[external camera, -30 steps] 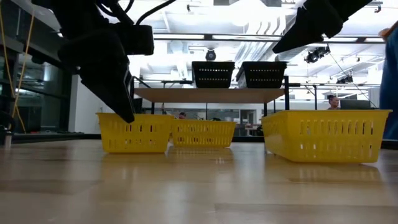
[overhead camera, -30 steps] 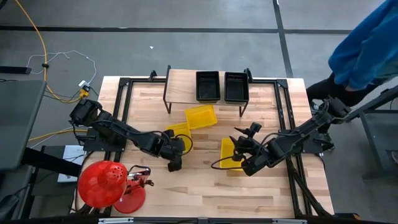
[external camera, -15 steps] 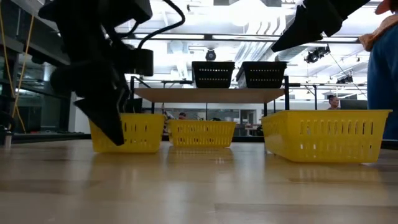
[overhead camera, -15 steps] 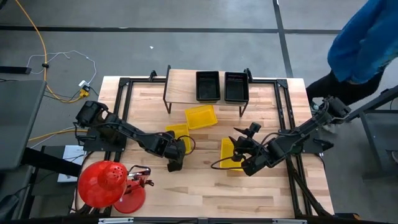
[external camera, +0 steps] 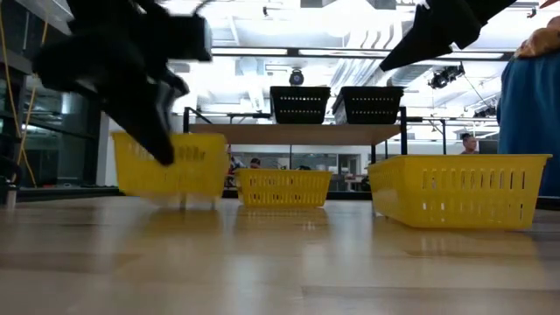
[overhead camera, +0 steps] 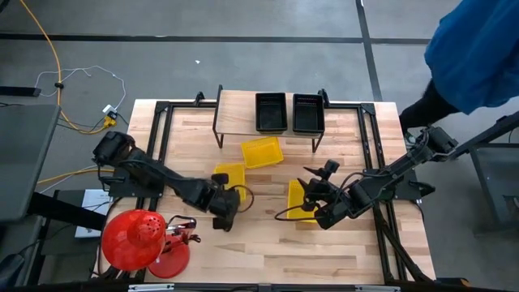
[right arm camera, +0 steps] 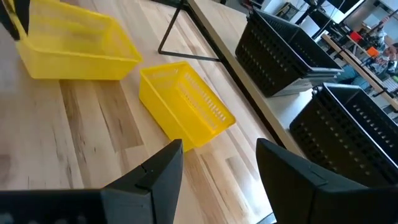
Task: Stack baskets on shelf by color
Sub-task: Put the yellow bin on the shelf
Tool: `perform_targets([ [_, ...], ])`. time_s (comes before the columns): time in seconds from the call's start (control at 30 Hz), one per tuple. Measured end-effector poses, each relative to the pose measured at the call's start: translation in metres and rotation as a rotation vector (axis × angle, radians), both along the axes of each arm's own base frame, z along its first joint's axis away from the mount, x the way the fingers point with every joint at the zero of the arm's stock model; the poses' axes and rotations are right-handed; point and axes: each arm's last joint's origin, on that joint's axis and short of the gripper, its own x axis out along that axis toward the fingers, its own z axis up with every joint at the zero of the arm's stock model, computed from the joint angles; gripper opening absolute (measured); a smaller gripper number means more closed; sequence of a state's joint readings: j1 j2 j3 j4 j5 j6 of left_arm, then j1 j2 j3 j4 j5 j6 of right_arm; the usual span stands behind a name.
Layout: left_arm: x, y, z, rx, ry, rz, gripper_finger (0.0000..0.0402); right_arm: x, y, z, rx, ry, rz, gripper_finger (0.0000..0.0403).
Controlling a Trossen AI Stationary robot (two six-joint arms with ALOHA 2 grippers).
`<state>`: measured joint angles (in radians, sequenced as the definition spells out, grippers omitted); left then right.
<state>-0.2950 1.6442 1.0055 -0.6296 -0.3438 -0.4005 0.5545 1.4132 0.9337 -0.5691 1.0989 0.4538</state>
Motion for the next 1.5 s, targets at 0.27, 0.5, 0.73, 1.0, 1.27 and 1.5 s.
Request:
perform_targets([
  [0.27, -0.007, -0.050, 0.050, 0.178, -0.024, -0.184, 0.0001, 0.001, 0.001, 0.001, -0.011, 0.004, 0.015, 0.0192],
  [0.5, -0.007, -0.050, 0.085, 0.369, 0.052, -0.330, 0.0000, 0.003, 0.002, 0.002, -0.012, -0.005, 0.027, 0.0192],
  [0.73, 0.008, 0.007, 0.095, 0.401, 0.172, -0.240, 0.0000, 0.005, 0.003, 0.004, -0.011, -0.010, 0.043, 0.0192],
  [1.0, 0.016, 0.056, 0.095, 0.409, 0.227, -0.133, 0.0000, 0.005, 0.003, 0.004, -0.019, -0.003, 0.047, 0.0192],
  [1.27, 0.014, 0.094, 0.106, 0.405, 0.208, -0.088, 0.0000, 0.006, 0.004, 0.004, -0.020, -0.004, 0.050, 0.0192],
  [1.5, 0.012, 0.137, 0.111, 0.357, 0.185, -0.060, 0.0000, 0.006, 0.004, 0.004, -0.016, -0.005, 0.057, 0.0192],
])
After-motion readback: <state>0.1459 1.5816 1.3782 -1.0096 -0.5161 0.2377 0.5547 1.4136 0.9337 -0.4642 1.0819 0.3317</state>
